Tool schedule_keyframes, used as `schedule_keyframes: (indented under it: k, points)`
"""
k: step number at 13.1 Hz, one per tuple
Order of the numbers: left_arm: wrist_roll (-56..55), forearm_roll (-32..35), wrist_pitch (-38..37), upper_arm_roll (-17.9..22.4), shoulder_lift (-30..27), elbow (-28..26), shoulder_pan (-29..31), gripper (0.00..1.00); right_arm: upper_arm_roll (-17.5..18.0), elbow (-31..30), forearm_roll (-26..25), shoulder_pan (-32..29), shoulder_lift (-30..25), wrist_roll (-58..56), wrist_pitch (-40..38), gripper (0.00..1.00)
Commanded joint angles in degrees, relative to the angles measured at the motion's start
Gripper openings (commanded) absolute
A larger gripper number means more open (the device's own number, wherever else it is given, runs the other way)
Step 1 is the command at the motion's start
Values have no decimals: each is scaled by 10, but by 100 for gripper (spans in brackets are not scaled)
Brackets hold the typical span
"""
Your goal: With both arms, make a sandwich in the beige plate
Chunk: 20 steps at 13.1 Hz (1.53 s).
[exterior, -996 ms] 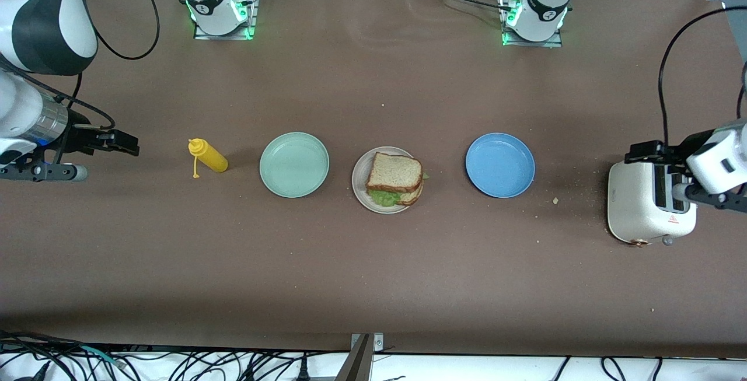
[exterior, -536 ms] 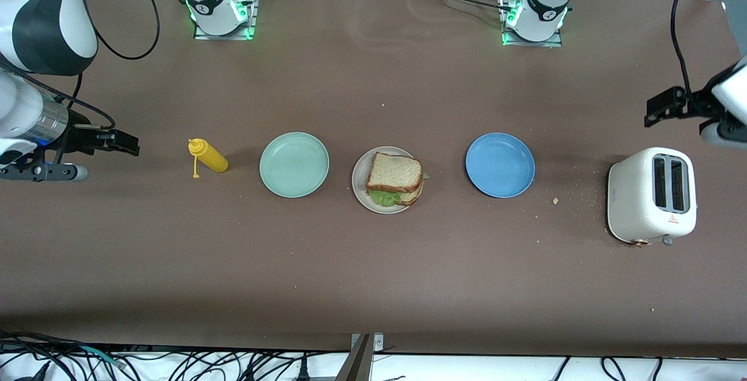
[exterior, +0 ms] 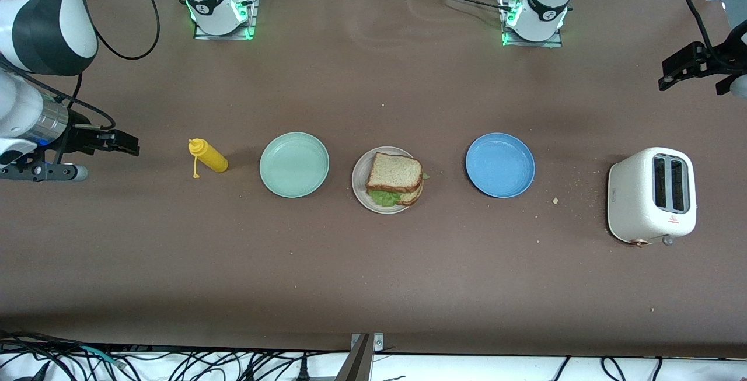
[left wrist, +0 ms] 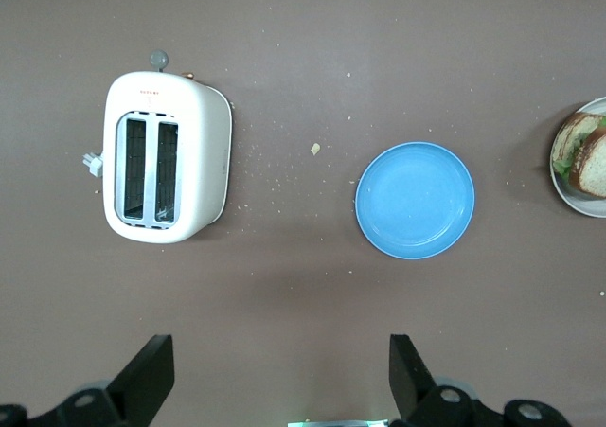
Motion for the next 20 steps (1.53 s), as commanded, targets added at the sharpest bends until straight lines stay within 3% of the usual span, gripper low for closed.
schedule_keyframes:
  k: [1,4,20]
  points:
    - [-7,-3,42,0,-14,-28,2,100,1,-14,-8,-3,-16,-9,7,99]
    - [-3,-31,44,0,11,-19,16,100,-5,-10,-3,-2,-16,2,12,99]
    - [-1,-33,45,-18,11,-8,11,100,-5,-6,-1,-2,-14,0,12,100]
